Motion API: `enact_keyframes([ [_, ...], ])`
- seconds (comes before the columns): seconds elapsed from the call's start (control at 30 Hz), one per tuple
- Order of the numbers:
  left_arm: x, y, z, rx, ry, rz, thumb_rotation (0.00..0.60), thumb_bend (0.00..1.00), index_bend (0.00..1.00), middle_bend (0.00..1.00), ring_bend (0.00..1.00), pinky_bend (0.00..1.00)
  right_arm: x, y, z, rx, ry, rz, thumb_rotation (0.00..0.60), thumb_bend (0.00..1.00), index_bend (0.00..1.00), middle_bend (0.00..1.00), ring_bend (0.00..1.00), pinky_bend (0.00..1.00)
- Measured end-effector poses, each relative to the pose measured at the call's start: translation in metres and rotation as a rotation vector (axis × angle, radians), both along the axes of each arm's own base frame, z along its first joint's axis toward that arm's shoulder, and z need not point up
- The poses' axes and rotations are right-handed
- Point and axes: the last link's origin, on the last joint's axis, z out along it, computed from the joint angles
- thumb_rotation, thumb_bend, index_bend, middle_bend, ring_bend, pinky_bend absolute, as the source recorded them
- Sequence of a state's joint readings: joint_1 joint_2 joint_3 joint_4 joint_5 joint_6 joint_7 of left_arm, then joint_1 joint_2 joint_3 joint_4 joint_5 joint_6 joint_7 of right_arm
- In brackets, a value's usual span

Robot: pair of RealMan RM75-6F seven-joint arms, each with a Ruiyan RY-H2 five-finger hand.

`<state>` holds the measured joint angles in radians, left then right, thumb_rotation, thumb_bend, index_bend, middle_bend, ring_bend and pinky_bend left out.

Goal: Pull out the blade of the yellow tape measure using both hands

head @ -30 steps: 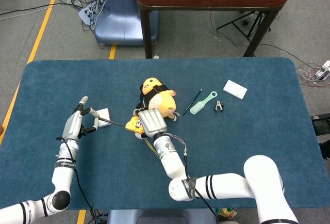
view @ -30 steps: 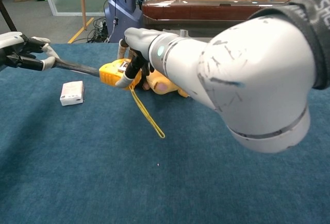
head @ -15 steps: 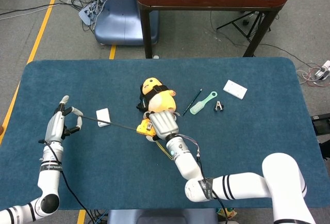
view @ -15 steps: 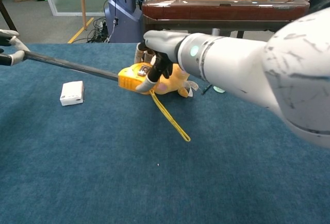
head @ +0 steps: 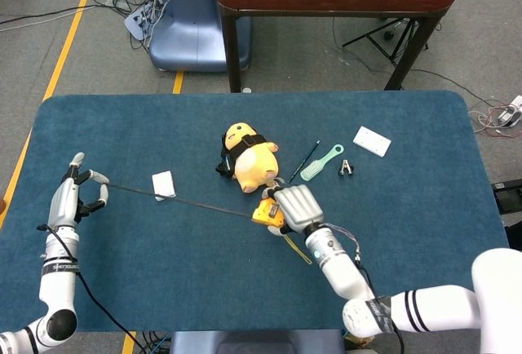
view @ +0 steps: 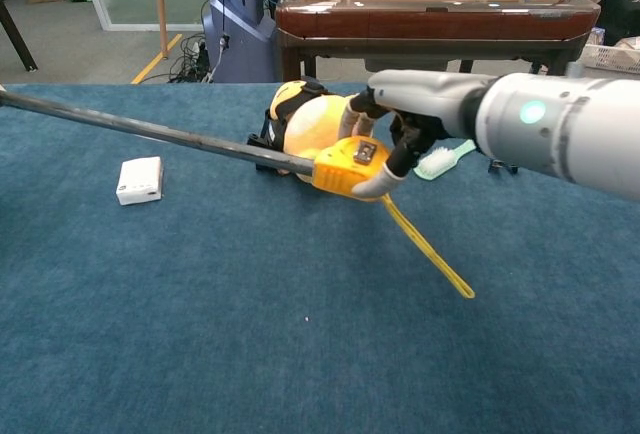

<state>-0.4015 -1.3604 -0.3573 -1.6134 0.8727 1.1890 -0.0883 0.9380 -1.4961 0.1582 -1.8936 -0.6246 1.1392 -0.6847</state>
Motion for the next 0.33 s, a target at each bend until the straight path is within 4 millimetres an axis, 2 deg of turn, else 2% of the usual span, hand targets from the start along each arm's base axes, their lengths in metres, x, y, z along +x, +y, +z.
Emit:
enact_keyframes([
  [0.33,-0.005,-0.003,-0.001,-0.007,0.004,0.019,0.6,0.59,0.47,0.01,0.0,0.0,-0.039,0.019,0.029,-0.019,0.002,-0.033,0.6,0.86,0.66,0.67,0.66,0.4],
])
